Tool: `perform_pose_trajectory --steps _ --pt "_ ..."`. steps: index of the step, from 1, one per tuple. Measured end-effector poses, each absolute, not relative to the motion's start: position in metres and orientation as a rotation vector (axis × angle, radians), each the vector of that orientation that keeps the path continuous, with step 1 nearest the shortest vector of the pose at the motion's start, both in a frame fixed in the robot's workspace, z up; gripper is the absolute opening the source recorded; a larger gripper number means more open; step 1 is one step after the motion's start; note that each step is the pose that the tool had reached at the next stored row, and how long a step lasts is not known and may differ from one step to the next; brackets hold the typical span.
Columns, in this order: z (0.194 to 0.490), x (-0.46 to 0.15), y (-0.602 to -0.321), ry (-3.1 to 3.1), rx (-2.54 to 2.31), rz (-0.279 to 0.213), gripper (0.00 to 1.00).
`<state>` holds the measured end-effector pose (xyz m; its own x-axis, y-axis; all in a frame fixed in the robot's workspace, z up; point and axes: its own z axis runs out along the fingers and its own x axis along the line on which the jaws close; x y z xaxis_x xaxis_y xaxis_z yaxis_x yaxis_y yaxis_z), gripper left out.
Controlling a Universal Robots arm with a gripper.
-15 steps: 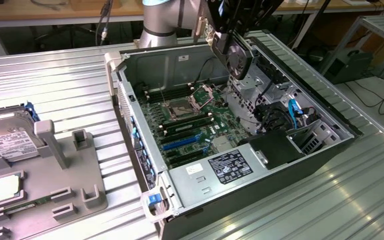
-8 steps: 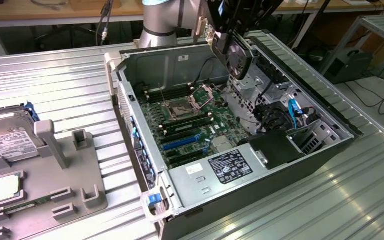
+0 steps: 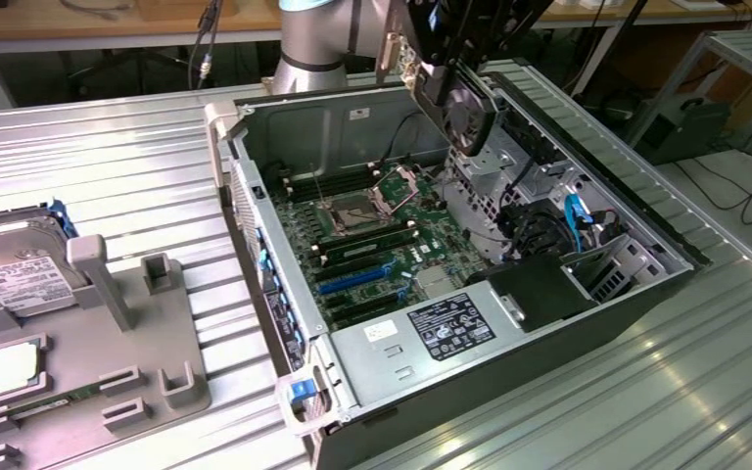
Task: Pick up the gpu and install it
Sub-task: 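Insert the gpu into the slot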
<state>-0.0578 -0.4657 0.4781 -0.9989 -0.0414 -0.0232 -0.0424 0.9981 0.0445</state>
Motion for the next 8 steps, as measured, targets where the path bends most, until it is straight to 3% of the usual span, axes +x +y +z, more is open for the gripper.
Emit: perform_pose_trajectory --steps 8 --pt "0.4782 -0.0578 -0.4657 3.11 -0.266 0.072 0.28"
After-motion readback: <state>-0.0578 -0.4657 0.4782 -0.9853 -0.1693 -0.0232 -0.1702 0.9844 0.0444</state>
